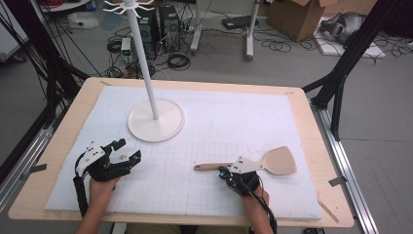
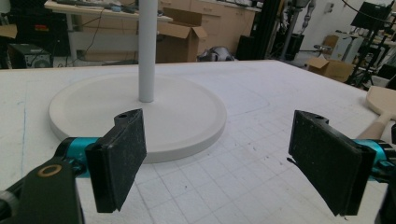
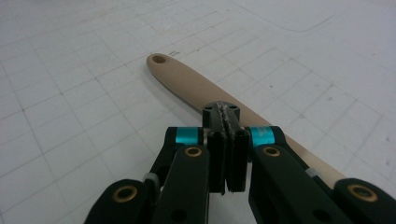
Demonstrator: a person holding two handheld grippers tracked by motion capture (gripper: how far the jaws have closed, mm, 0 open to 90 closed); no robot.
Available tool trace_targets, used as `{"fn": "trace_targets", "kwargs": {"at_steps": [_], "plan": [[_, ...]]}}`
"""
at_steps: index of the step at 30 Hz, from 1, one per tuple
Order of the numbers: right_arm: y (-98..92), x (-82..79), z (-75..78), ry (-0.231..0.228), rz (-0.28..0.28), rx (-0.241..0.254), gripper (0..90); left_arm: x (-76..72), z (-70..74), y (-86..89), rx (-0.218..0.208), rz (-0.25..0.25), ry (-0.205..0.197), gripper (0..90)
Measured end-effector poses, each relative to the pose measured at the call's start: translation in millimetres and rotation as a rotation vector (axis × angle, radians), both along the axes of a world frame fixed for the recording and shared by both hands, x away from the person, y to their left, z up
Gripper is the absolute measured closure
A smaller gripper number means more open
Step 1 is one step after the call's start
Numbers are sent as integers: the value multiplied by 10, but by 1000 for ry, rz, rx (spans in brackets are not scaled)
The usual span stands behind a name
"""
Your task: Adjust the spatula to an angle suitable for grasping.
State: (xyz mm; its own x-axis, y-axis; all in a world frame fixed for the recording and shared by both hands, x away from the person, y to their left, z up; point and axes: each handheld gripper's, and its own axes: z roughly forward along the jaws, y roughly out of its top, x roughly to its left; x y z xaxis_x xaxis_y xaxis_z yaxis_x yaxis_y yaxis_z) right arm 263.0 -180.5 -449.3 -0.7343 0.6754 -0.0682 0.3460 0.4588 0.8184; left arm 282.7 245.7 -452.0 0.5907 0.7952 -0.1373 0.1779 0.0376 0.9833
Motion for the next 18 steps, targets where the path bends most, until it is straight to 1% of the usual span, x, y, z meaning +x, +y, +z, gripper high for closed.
{"fn": "trace_targets", "kwargs": {"at_steps": [3, 5, 7, 9, 10, 11, 13, 15, 17, 18], "plan": [[63, 14, -4, 5, 17, -23, 891, 0, 0, 2, -1, -2, 1, 193], [75, 15, -3, 0, 19, -23, 891, 0, 0, 2, -3, -3, 1, 193], [76, 19, -4, 8, 21, -18, 890, 2, -1, 3, -2, -1, 1, 193], [84, 34, -8, 20, 29, -26, 891, 2, 0, 3, -1, -2, 2, 193], [106, 45, -15, 35, 28, -46, 891, 2, 0, 3, -1, -1, 2, 194], [106, 45, -15, 35, 28, -46, 891, 2, 0, 3, -1, -1, 3, 194], [132, 73, -20, 35, 25, -71, 890, 4, 0, 2, -1, 0, 3, 194], [152, 123, -17, 37, 15, -75, 891, 3, 0, 2, -1, -1, 3, 194], [159, 136, -18, 35, 15, -79, 891, 3, 0, 2, -1, 0, 3, 195], [172, 150, -16, 29, 10, -91, 891, 4, 0, 3, 0, -1, 3, 195]]}}
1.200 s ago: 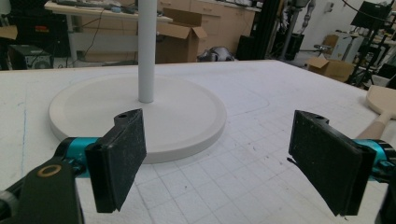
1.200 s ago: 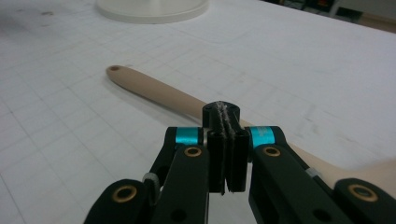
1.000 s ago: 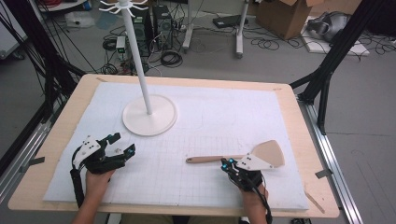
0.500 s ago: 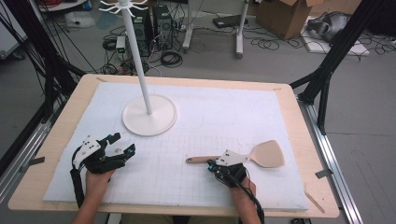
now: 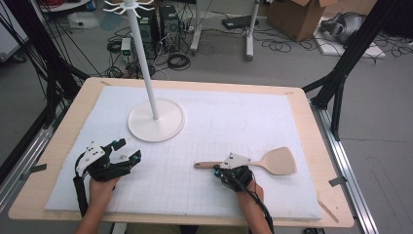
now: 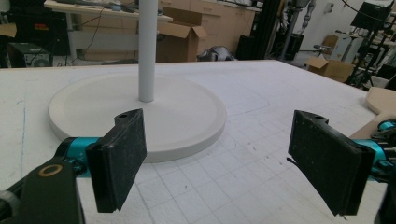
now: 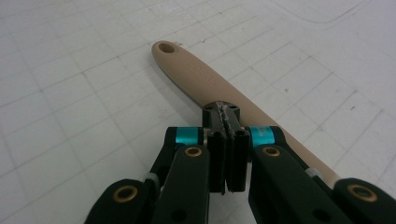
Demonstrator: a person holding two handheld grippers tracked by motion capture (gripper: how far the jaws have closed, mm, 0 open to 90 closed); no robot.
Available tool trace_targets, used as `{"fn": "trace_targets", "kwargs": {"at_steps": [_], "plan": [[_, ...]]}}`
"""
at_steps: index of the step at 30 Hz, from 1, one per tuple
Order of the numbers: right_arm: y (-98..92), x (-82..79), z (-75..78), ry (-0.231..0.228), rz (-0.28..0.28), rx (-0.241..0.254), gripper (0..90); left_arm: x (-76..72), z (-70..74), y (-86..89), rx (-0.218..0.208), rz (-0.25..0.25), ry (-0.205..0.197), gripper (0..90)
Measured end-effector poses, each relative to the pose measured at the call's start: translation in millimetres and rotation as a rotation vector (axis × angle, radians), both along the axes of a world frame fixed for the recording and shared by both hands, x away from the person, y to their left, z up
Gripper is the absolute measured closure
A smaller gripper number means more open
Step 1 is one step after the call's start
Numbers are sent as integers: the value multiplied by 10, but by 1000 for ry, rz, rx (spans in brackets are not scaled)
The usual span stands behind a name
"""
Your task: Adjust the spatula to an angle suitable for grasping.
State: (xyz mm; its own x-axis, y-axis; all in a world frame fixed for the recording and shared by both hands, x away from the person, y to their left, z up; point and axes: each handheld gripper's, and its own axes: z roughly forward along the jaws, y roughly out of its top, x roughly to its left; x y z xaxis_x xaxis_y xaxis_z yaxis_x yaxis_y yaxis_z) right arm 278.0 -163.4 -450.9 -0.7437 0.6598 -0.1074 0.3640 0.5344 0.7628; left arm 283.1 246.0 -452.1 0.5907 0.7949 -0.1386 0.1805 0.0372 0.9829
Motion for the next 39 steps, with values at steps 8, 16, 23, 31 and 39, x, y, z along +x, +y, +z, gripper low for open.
{"fn": "trace_targets", "kwargs": {"at_steps": [8, 16, 23, 31, 39], "plan": [[61, 95, 4, -14, -38, -21, 891, -1, 1, -3, -1, 0, 1, 195], [124, 233, 18, -19, -92, -35, 890, 0, 0, -2, -3, -1, 0, 195], [153, 366, 37, -13, -135, -46, 889, 0, 0, 0, -4, -2, 2, 195], [151, 516, 48, -13, -194, -46, 889, 0, -1, 1, -5, -2, 2, 195], [87, 585, 85, -16, -235, -17, 847, -1, 0, 2, -2, -2, 3, 196]]}}
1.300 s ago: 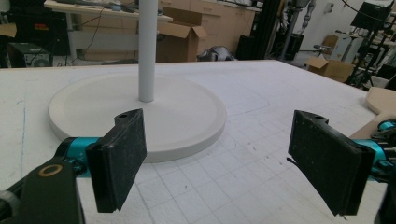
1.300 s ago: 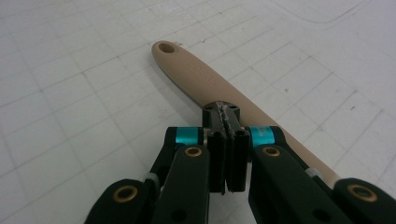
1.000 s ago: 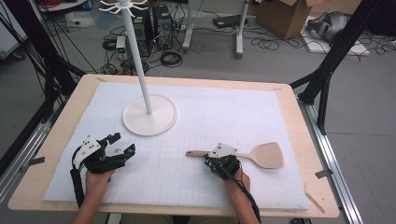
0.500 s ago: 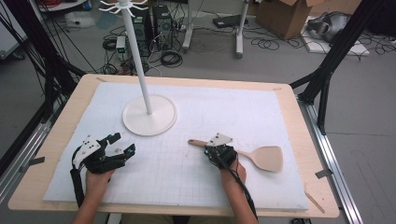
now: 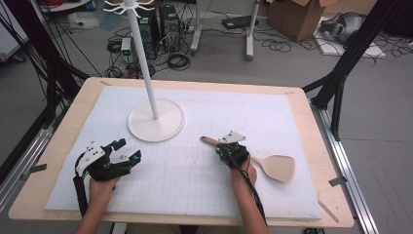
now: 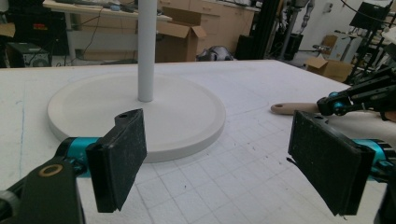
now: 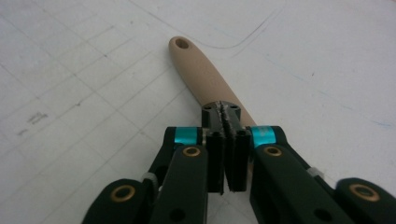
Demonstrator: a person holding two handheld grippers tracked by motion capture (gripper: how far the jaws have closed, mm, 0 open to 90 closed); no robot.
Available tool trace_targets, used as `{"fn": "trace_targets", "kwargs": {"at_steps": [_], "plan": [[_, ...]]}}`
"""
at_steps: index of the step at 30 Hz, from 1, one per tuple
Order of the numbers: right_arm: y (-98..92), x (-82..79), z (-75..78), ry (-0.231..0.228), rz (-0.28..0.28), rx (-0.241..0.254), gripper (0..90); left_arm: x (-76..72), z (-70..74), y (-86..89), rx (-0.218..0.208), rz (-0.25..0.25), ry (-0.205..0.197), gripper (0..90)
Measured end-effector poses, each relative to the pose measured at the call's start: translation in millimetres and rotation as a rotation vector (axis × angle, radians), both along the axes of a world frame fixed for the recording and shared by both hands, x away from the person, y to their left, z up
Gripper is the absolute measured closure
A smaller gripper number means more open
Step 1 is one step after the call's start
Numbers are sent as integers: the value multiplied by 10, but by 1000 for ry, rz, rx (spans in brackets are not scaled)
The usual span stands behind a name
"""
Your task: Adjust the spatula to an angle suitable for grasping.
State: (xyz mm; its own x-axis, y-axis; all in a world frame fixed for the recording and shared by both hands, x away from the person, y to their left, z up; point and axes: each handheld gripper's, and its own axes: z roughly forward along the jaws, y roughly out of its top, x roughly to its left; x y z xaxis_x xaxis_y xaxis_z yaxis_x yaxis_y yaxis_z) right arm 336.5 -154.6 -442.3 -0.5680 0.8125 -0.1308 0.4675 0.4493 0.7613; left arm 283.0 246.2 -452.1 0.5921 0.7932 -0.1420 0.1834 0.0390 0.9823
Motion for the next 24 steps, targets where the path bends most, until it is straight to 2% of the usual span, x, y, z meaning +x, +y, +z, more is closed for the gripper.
{"fn": "trace_targets", "kwargs": {"at_steps": [1, 2, 4, 6, 10, 13, 18, 20, 24], "plan": [[-45, -57, 58, -20, 11, 41, 832, 1, -1, -2, -6, 1, 0, 196], [-45, -57, 58, -20, 11, 41, 832, 2, -1, -1, -7, 0, 1, 196], [-130, -150, 140, -60, 24, 80, 794, 4, 0, 3, -5, -3, 3, 196], [-261, -257, 220, -106, 32, 122, 707, 3, 0, 1, -5, -2, 2, 196], [-598, -462, 320, -207, -3, 209, 482, 2, 1, -8, 2, 0, 1, 196], [-845, -581, 342, -237, -53, 274, 320, 1, 1, -10, 3, 2, 1, 196], [-1148, -738, 304, -282, -119, 299, 182, 5, 0, -1, 2, -1, 1, 196], [-1223, -809, 295, -290, -124, 303, 167, 5, 0, -3, 2, -1, 0, 196], [-1346, -930, 277, -308, -118, 270, 157, 9, -1, 1, -6, -3, 6, 196]]}}
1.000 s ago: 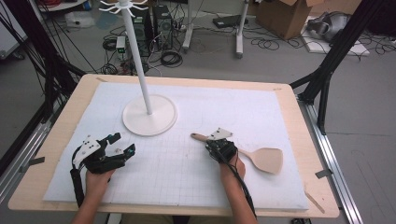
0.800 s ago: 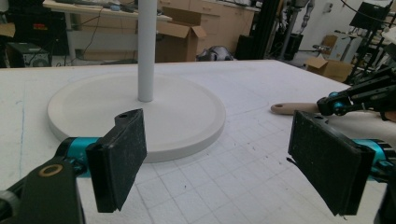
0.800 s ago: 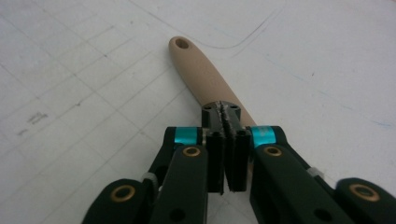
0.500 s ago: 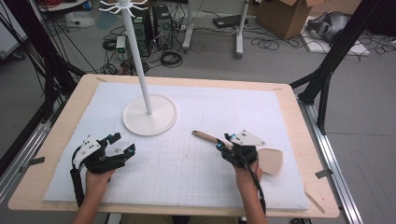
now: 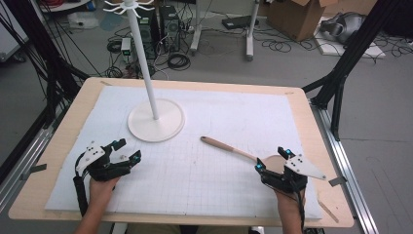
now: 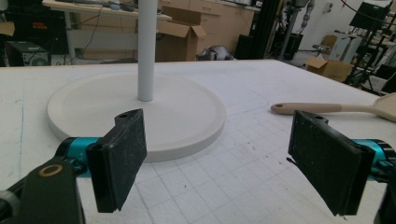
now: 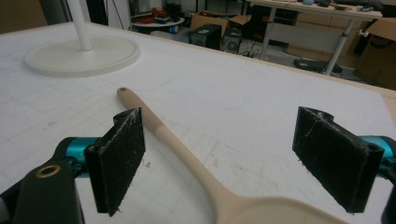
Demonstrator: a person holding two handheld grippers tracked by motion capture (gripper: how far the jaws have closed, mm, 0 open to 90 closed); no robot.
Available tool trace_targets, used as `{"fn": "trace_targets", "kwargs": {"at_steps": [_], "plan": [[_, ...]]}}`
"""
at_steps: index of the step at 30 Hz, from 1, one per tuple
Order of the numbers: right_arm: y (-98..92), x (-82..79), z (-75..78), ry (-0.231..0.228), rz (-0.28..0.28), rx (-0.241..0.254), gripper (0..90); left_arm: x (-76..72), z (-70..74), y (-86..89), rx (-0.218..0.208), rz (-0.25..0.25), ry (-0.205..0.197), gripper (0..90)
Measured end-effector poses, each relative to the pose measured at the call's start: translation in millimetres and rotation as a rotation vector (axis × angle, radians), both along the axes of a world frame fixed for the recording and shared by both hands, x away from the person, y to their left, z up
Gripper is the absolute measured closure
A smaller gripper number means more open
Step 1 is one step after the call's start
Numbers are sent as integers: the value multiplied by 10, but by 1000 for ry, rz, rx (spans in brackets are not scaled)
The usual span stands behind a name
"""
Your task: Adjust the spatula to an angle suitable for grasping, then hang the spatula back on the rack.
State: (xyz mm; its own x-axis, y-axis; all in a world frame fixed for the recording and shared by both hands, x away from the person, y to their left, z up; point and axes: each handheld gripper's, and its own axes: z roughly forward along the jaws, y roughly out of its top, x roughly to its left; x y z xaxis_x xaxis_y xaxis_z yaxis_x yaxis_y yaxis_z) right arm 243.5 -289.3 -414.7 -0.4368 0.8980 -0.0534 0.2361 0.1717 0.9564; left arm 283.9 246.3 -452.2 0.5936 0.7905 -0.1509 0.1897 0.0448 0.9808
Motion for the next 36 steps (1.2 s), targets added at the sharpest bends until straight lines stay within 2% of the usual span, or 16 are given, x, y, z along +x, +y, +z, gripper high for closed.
{"fn": "trace_targets", "kwargs": {"at_steps": [6, 13, 21, 28, 33, 36], "plan": [[-126, -83, -23, -5, -30, 14, 157, 0, 0, 0, -1, -1, 0, 196], [-122, -79, -5, -4, -35, 18, 157, -4, 1, -1, 8, -1, -2, 196], [-128, -72, 12, 0, -32, 9, 157, -2, -1, 2, -2, 0, -2, 196], [-86, -9, 42, 12, 20, -11, 157, 0, 0, 1, -2, 0, -1, 195], [-62, 55, 108, 48, 68, -55, 157, -3, 0, 1, 1, -1, -1, 196], [-80, 155, 178, 69, 119, -104, 157, -3, 0, -4, 3, -1, 1, 196]]}}
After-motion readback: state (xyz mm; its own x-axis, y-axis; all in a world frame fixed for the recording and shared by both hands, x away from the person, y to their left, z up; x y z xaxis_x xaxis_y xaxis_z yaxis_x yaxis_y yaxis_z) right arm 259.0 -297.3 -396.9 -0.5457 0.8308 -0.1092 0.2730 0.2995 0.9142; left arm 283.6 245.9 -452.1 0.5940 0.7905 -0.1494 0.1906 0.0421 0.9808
